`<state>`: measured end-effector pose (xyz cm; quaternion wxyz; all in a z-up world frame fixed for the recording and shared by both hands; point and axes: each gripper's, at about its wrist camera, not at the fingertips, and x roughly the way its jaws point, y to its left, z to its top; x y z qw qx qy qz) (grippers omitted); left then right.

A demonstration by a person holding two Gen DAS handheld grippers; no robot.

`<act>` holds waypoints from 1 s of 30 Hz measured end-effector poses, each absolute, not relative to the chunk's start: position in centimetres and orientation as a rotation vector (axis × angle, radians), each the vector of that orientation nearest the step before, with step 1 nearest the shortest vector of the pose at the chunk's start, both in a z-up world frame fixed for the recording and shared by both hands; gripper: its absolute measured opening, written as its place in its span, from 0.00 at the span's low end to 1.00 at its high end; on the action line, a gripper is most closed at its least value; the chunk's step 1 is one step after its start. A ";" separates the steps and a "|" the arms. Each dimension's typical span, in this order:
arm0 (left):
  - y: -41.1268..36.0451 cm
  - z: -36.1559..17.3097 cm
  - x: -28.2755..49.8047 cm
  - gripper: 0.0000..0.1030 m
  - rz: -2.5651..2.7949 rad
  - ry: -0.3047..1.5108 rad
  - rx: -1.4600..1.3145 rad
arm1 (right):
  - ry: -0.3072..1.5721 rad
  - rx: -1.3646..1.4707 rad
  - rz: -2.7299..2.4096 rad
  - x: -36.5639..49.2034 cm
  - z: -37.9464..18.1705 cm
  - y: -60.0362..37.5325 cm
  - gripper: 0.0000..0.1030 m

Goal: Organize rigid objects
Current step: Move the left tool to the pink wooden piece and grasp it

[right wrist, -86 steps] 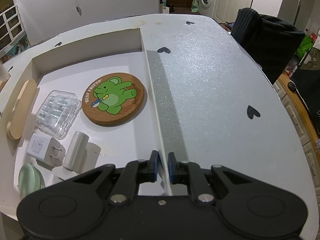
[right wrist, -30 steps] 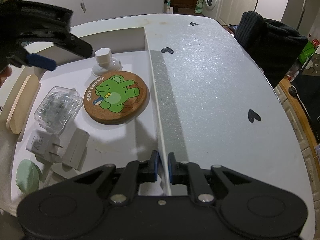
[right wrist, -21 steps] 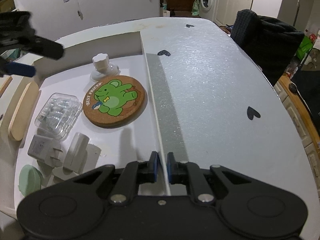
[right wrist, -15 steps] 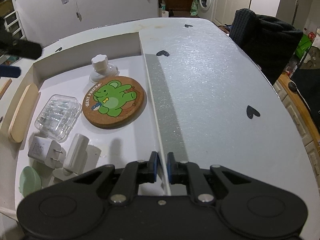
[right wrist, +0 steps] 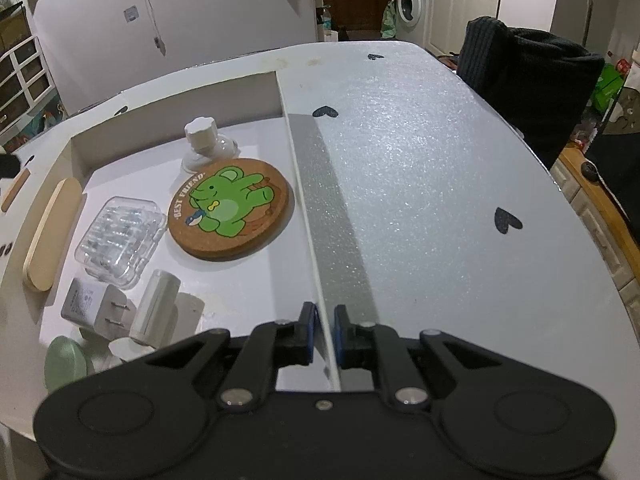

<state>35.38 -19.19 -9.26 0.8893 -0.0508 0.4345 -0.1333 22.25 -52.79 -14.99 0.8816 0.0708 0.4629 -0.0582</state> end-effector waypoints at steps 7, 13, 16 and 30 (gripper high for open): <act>-14.0 -10.8 37.3 1.00 -0.166 0.885 -0.115 | 0.973 0.149 -0.131 22.4 -14.9 -52.7 0.10; -9.9 -12.4 39.4 1.00 -0.082 0.871 -0.143 | 0.977 0.146 -0.134 22.5 -15.0 -52.7 0.10; -7.9 -13.0 40.4 1.00 -0.042 0.859 -0.155 | 0.983 0.144 -0.138 22.6 -14.9 -52.6 0.10; -3.3 -16.3 45.8 1.00 0.028 0.799 -0.073 | 1.009 0.149 -0.148 23.1 -14.9 -52.5 0.11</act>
